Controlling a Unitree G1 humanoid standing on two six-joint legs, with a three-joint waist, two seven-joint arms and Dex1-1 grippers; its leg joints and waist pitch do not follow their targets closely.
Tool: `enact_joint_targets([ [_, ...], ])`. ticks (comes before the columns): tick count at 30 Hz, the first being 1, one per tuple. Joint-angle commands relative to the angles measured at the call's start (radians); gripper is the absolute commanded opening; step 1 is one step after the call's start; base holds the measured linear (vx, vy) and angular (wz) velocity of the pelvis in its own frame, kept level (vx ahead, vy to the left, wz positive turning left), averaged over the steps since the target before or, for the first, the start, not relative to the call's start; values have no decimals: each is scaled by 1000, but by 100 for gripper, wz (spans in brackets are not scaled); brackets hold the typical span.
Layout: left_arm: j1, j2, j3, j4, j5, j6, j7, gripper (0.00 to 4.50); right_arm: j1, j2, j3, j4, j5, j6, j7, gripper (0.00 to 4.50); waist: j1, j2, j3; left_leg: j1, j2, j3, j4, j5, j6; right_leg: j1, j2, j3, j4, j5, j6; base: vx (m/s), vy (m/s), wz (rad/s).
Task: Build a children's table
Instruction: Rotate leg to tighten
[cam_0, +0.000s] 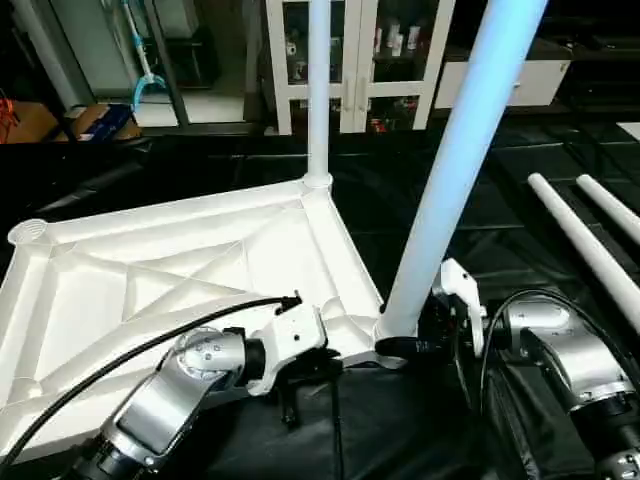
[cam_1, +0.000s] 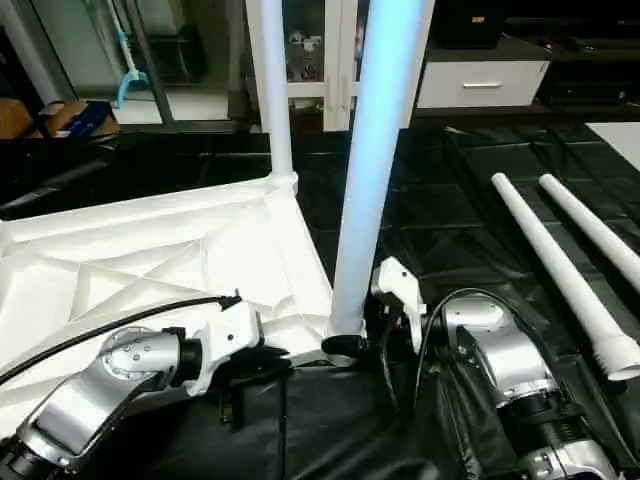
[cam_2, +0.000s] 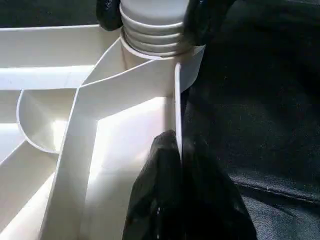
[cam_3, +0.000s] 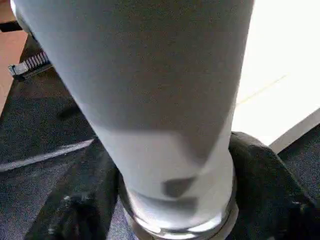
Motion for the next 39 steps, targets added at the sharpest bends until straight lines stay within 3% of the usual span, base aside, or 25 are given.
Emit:
enact_joint_targets([
  [1, 0, 2, -18, 1, 10, 7, -4, 0, -25, 18, 3, 14, -23, -24, -33, 278, -3, -11, -54, 12, 72, -35, -76, -158, 74, 42, -57, 42, -54, -172, -249, 0, 0, 0],
  [4, -7, -13, -12, 17, 25, 22, 29, 0, -30, 52, -7, 49, -52, -55, -121, 274, -6, -9, -50, 10, 71, -35, -79, -200, 57, 40, -58, 43, -59, -230, -238, 0, 0, 0],
  [6, -21, -42, 0, 44, 36, 49, 77, 0, -33, 88, -15, 81, -80, -63, -217, 273, -14, -11, -43, 11, 68, -36, -83, -251, 29, 36, -57, 43, -70, -316, -218, 0, 0, 0],
  [10, -111, -189, 58, 192, 92, 133, 310, 0, -75, 266, -92, 183, -147, -15, -674, 272, -41, -7, -39, 20, 59, -46, -85, -366, -38, 22, -54, 38, -86, -487, -154, -42, -4, -1],
  [12, -137, -235, 86, 236, 91, 155, 373, 0, -84, 312, -106, 199, -161, -5, -773, 272, -55, -8, -41, 13, 57, -54, -88, -386, -48, 26, -57, 31, -89, -525, -123, -70, 8, -7],
  [14, -168, -290, 119, 290, 86, 168, 445, 0, -89, 367, -114, 205, -171, -2, -853, 272, -57, -6, -44, 19, 58, -54, -86, -407, -39, 22, -58, 31, -96, -527, -108, -26, 7, -3],
  [16, -197, -323, 135, 344, 91, 160, 495, 0, -86, 430, -112, 191, -171, -9, -901, 272, -62, -9, -41, 15, 53, -53, -88, -411, -21, 20, -57, 27, -106, -547, -97, 0, 0, 0],
  [18, -207, -333, 140, 365, 98, 151, 514, 0, -86, 453, -98, 189, -175, -23, -897, 272, -59, -5, -44, 15, 54, -54, -88, -402, -12, 20, -58, 27, -107, -547, -90, 0, 0, 0],
  [25, -203, -328, 139, 370, 112, 138, 495, 0, -86, 470, -77, 173, -156, -101, -849, 272, -58, -5, -41, 12, 56, -52, -90, -403, 4, 16, -60, 29, -109, -549, -90, 0, 0, 0],
  [28, -182, -288, 110, 345, 112, 111, 442, 0, -74, 450, -75, 119, -120, -107, -746, 344, -57, -5, -42, 10, 56, -53, -90, -398, 11, 17, -61, 29, -108, -555, -88, 0, 0, 0],
  [30, -170, -270, 99, 326, 109, 115, 415, 0, -70, 437, -76, 98, -102, -104, -707, 352, -55, -3, -43, 7, 58, -50, -90, -371, 20, 17, -61, 33, -104, -521, -96, 0, 0, 0],
  [31, -152, -241, 81, 298, 105, 102, 369, 0, -70, 419, -80, 75, -80, -101, -661, 352, -56, -4, -43, 5, 58, -50, -91, -367, 23, 20, -61, 33, -104, -514, -98, 0, 0, 0],
  [33, -120, -194, 55, 242, 92, 76, 291, 0, -74, 384, -93, 37, -34, -89, -585, 388, -59, -4, -46, -16, 64, -57, -96, -316, 44, 38, -65, 34, -89, -446, -108, 0, 0, 0],
  [35, -89, -148, 37, 182, 66, 26, 210, 0, -74, 331, -90, -3, 5, -59, -484, 395, -58, -3, -47, -9, 65, -55, -94, -304, 48, 33, -64, 33, -89, -425, -121, 0, 0, 0],
  [39, -45, -86, 8, 95, 22, -4, 102, 0, -67, 245, -75, -43, 31, -23, -341, 435, -41, -1, -51, 7, 69, -41, -86, -233, 79, 29, -57, 40, -73, -269, -202, 49, -6, 5],
])
